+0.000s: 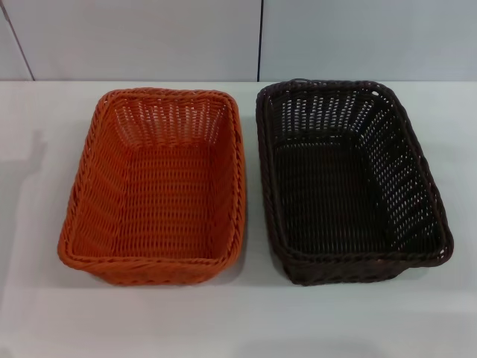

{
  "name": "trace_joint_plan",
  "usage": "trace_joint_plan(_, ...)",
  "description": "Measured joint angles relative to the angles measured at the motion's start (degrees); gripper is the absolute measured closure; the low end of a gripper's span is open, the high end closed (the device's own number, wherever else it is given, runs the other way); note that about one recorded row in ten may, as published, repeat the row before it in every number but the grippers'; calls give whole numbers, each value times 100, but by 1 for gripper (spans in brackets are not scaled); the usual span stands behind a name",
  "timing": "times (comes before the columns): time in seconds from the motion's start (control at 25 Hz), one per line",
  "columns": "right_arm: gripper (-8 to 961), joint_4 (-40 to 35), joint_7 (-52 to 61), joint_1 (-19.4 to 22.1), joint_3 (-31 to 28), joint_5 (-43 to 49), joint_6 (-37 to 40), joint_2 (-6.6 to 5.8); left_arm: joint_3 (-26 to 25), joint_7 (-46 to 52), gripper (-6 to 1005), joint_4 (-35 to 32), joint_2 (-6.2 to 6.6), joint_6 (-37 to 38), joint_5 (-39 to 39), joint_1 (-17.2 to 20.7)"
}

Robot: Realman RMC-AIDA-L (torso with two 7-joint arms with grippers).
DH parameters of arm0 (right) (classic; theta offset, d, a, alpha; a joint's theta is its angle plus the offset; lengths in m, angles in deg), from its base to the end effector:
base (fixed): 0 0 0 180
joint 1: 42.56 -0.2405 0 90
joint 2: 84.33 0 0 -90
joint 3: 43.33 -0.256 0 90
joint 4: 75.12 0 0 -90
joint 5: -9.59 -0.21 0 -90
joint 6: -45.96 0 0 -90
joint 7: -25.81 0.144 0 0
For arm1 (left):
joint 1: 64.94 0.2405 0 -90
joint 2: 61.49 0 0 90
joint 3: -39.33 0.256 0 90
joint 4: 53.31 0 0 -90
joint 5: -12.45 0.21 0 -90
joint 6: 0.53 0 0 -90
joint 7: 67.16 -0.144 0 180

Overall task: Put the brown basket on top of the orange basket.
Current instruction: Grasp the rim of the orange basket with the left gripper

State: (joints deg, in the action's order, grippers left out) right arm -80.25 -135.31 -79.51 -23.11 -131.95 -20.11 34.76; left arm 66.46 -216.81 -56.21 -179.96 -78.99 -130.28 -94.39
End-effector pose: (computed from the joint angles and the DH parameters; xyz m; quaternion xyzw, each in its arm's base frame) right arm 0.3217 0.3929 0.0697 -0.5381 0.2680 0.3873 0.6990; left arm -0.3387 0.3436 0.0704 -0.5251 -0.2698 -0.4666 0.6586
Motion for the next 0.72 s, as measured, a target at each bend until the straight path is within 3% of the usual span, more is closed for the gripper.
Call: trace_joint_plan(0.72, 287, 67, 2, 26, 0, 13, -162, 1, 35, 28, 153, -20, 6, 28, 48, 141)
